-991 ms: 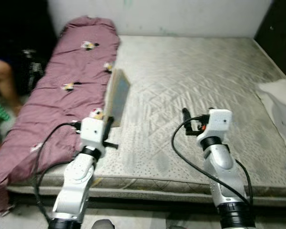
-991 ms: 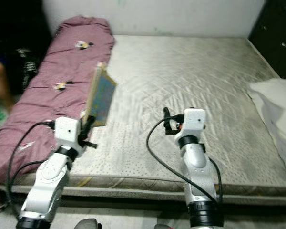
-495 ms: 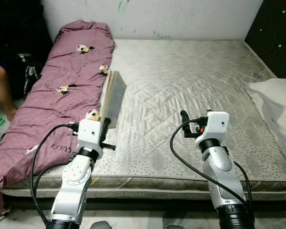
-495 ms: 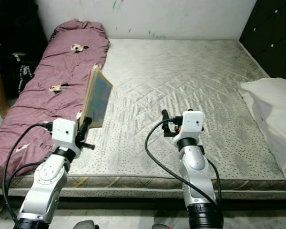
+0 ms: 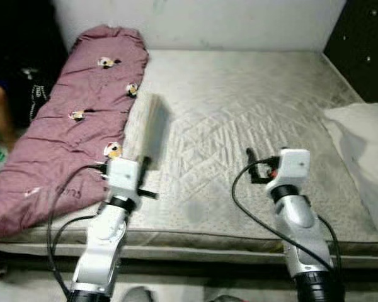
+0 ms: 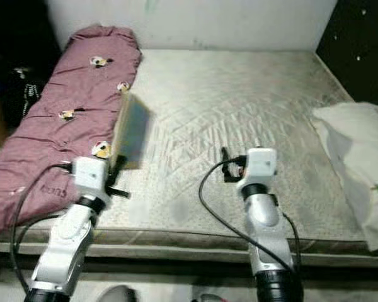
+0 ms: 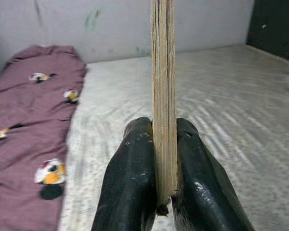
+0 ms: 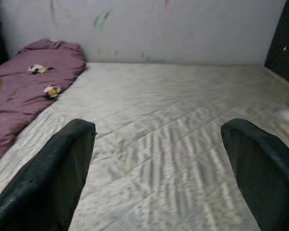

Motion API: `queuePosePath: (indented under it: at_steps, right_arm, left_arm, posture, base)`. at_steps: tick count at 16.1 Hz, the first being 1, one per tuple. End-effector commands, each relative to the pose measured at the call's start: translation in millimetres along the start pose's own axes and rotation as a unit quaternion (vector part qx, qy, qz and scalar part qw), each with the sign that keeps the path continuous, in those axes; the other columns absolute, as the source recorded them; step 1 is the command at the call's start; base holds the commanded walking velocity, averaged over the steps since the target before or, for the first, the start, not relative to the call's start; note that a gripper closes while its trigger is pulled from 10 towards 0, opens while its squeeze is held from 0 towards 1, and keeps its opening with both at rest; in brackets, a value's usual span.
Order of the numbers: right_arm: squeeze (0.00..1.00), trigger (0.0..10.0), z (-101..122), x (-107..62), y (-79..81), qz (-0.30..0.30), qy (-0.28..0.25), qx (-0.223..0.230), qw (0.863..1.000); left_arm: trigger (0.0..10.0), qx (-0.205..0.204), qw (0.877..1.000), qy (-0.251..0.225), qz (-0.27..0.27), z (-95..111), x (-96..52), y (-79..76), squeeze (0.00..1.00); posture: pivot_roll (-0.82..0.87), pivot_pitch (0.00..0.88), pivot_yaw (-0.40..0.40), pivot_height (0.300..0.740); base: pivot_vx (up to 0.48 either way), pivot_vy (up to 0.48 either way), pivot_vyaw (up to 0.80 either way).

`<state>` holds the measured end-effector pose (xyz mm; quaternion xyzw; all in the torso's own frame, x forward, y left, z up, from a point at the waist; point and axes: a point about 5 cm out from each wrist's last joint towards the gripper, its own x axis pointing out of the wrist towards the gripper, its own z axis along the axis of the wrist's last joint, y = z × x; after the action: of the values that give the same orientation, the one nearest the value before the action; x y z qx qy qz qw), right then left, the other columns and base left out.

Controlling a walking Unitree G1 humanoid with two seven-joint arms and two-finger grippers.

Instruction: Clean up the room

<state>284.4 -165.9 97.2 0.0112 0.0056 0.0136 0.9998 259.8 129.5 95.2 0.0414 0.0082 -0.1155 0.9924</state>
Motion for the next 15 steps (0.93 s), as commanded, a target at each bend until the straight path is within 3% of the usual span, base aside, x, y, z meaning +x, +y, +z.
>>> queuePosePath:
  at_steps: [1, 10, 15]
  right_arm:
    - [0.0, 10.0, 3.0, 2.1, 6.9, 0.011, -0.005, 0.003, 1.0]
    - [0.0, 10.0, 3.2, 3.6, 9.0, 0.016, -0.004, 0.0, 1.0]
    - [0.0, 10.0, 2.7, 3.5, 8.8, 0.017, -0.002, -0.002, 1.0]
  left_arm:
    - [10.0, 0.008, 1.0, -0.015, 0.011, 6.5, 0.9, 8.7, 0.0]
    - [10.0, 0.007, 1.0, -0.018, 0.012, 7.0, 1.8, 8.2, 0.0]
    - [10.0, -0.012, 0.999, -0.032, -0.01, 9.7, 0.2, 4.1, 0.0]
  posture:
    - [-0.03, 0.0, 0.007, 0.74]
    - [-0.03, 0.0, 0.004, 0.74]
    - [-0.03, 0.0, 0.002, 0.74]
  base:
    - [0.0, -0.352, 0.0]
    - [0.0, -0.351, 0.0]
    - [0.0, 0.0, 0.0]
